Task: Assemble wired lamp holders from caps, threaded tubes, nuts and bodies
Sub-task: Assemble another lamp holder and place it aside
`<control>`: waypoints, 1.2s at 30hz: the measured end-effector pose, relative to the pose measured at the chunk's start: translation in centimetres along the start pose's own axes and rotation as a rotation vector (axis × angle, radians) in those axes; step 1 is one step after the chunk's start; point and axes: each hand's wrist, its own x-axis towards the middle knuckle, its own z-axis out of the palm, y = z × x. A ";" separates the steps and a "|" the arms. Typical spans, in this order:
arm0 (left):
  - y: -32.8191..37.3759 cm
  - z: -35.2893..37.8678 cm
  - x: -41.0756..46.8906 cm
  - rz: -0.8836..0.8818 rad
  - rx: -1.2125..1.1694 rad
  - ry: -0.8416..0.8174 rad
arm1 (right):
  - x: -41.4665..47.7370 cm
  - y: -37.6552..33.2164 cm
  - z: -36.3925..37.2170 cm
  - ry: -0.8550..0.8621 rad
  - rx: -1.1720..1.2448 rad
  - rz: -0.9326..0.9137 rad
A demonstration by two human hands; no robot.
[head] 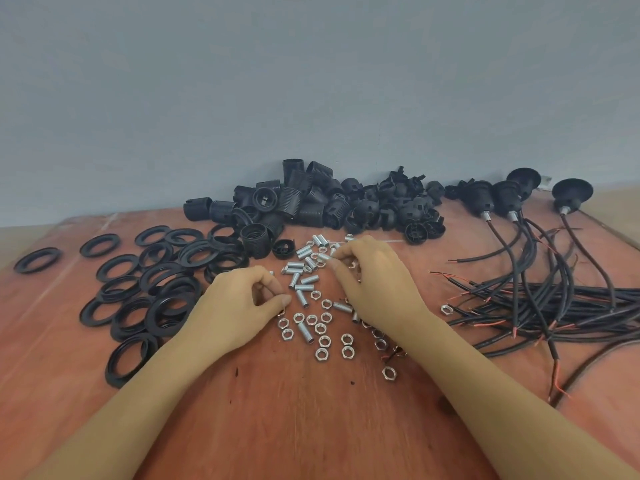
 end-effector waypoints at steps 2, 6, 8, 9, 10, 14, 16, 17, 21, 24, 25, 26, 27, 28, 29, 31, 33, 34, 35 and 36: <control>0.0 0.3 -0.1 0.028 0.007 0.045 | -0.7 -0.4 -0.6 0.037 0.188 0.001; 0.6 0.9 -0.4 0.089 -0.224 0.193 | -2.0 -1.1 -1.1 0.033 0.478 0.039; 1.5 1.1 -0.7 0.076 -0.515 0.214 | -2.2 -1.6 -1.1 0.016 0.588 0.045; 1.9 1.2 -0.9 0.070 -0.648 0.205 | -2.3 -1.8 -1.0 0.008 0.636 0.045; 2.3 1.2 -1.1 0.064 -0.745 0.195 | -2.4 -2.0 -0.9 -0.002 0.672 0.042; 3.1 1.7 -1.6 0.037 -0.898 0.120 | -2.6 -2.0 -0.5 -0.009 0.695 0.032; 3.3 1.9 -1.6 0.017 -0.942 0.106 | -2.6 -1.8 -0.5 0.007 0.668 0.032; 3.3 1.8 -1.6 0.005 -0.963 0.104 | -2.6 -1.7 -0.5 0.014 0.657 0.032; 3.2 1.7 -1.6 -0.048 -1.084 0.088 | -2.5 -1.4 -0.5 0.026 0.649 0.027; 3.2 1.6 -1.6 -0.062 -1.142 0.058 | -2.5 -1.4 -0.4 0.028 0.629 0.002; 3.1 1.6 -1.6 -0.055 -1.144 0.052 | -2.5 -1.4 -0.4 0.029 0.626 0.000; 3.1 1.6 -1.5 -0.041 -1.141 0.050 | -2.5 -1.4 -0.4 0.031 0.627 0.000; 3.1 1.6 -1.5 -0.024 -1.132 0.052 | -2.5 -1.4 -0.4 0.034 0.630 0.006; 3.1 1.7 -1.5 -0.007 -1.119 0.058 | -2.5 -1.3 -0.4 0.034 0.632 0.012; 3.1 1.7 -1.5 0.009 -1.101 0.067 | -2.4 -1.3 -0.5 0.032 0.632 0.014; 3.0 1.7 -1.5 0.038 -1.057 0.076 | -2.4 -1.2 -0.6 0.028 0.629 0.002; 3.0 1.7 -1.6 0.059 -1.018 0.074 | -2.3 -1.2 -0.7 0.031 0.621 -0.019; 2.9 1.8 -1.6 0.068 -0.999 0.075 | -2.2 -1.2 -0.8 0.037 0.611 -0.034; 3.0 1.8 -1.6 0.075 -0.982 0.079 | -2.2 -1.2 -0.9 0.044 0.599 -0.053; 3.0 1.9 -1.6 0.081 -0.969 0.082 | -2.2 -1.2 -0.9 0.050 0.587 -0.074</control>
